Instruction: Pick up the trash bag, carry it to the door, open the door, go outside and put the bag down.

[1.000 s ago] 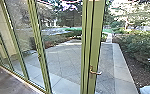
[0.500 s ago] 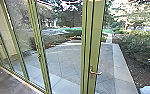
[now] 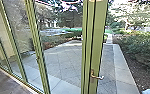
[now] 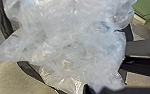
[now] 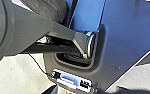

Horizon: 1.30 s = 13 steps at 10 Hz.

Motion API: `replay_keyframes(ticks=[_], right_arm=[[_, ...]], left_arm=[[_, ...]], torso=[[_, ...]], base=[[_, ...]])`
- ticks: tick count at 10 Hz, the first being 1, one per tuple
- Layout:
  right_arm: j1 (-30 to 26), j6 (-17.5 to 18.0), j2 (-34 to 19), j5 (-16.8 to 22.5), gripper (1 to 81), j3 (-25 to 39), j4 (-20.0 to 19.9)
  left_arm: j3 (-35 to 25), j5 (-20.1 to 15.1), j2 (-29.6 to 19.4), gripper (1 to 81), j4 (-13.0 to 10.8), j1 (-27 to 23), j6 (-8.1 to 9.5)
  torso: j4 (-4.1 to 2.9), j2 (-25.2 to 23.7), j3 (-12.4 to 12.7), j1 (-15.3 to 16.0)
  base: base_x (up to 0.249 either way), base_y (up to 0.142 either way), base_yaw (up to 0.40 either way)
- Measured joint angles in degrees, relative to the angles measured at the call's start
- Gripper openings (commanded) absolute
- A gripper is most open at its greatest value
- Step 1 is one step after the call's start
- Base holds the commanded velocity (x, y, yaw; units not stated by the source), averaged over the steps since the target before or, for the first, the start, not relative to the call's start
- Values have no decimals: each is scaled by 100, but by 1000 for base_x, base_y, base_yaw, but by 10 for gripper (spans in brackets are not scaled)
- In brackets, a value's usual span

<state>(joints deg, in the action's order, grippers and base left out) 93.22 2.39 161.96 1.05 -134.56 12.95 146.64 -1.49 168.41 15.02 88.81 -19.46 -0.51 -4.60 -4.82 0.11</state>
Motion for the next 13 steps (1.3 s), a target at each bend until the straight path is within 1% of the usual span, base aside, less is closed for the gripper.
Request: replay_keyframes(ticks=[6, 9, 11, 13], right_arm=[[11, 2, -2, -1, 811, -22, -2], [-37, 2, -22, -43, 811, 11, -18], [41, 2, -216, -6, 811, 325, -18], [22, 2, -501, -4, 811, 853, -18]], left_arm=[[0, 0, 0, 10, 0, -2, 0], [2, 0, 0, 10, 0, -63, 0], [2, -24, 0, 10, 0, 11, 0], [2, -29, 20, 10, 0, -2, 0]], torso=[[0, 0, 0, 0], [0, 7, -2, 11], [0, 7, -2, 7], [0, 7, -2, 5]], base=[[141, 0, 0], [0, 0, 0], [0, 0, 0], [0, 0, 0]])
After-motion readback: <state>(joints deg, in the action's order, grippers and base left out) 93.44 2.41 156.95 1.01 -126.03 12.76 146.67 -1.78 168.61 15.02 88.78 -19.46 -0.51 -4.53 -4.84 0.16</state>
